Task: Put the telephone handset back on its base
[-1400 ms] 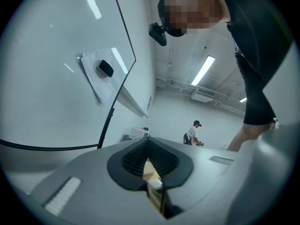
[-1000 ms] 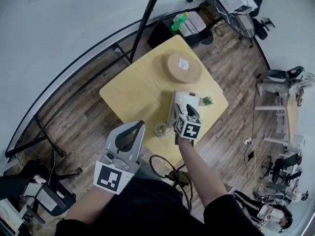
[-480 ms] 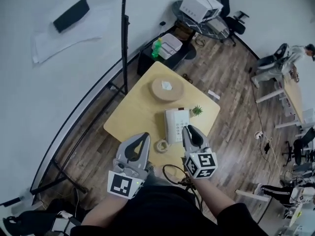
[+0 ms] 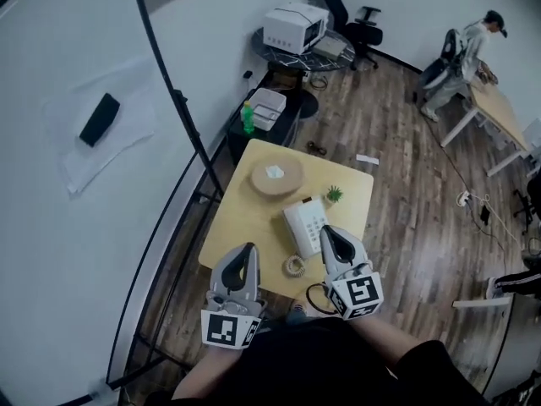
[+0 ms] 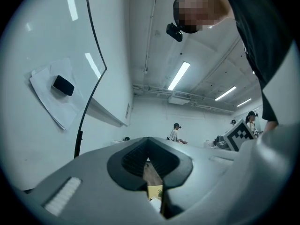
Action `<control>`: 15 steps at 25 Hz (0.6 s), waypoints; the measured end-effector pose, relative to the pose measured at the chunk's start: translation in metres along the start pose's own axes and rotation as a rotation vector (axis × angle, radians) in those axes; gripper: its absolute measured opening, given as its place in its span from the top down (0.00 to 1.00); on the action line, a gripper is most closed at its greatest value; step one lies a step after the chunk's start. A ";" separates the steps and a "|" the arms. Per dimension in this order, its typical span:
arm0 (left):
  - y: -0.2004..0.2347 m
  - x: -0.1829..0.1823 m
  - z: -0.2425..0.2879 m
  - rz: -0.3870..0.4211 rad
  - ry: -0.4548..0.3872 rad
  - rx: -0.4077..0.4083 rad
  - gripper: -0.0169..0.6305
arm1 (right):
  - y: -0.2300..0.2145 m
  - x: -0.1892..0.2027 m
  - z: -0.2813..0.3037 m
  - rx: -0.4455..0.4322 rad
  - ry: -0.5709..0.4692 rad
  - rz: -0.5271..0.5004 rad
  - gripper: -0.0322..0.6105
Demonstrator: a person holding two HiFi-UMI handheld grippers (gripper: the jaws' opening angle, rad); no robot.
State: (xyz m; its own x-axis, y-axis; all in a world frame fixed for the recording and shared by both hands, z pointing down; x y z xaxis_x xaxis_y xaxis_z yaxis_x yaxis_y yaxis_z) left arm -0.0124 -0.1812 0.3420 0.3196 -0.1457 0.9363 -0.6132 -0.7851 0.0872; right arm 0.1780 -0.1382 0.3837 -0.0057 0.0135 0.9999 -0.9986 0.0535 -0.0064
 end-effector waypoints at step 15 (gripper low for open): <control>-0.015 -0.012 0.006 0.027 -0.014 0.059 0.97 | -0.001 -0.022 -0.020 0.029 -0.073 -0.032 0.94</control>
State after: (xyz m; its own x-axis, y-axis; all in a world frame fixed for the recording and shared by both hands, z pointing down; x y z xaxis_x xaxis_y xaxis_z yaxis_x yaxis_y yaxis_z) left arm -0.0024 -0.1713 0.3274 0.3135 -0.1757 0.9332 -0.5787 -0.8145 0.0411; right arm 0.1802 -0.1183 0.3619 0.0238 -0.0605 0.9979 -0.9994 0.0237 0.0252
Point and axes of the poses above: the fingertips, and each gripper's own axes: z forward along the fingers, y to its left, x out of its underside, the point moved 4 cm from there along -z, backward along the fingers, and after that the axes turned 9 degrees about -y, right-handed, at the moved point
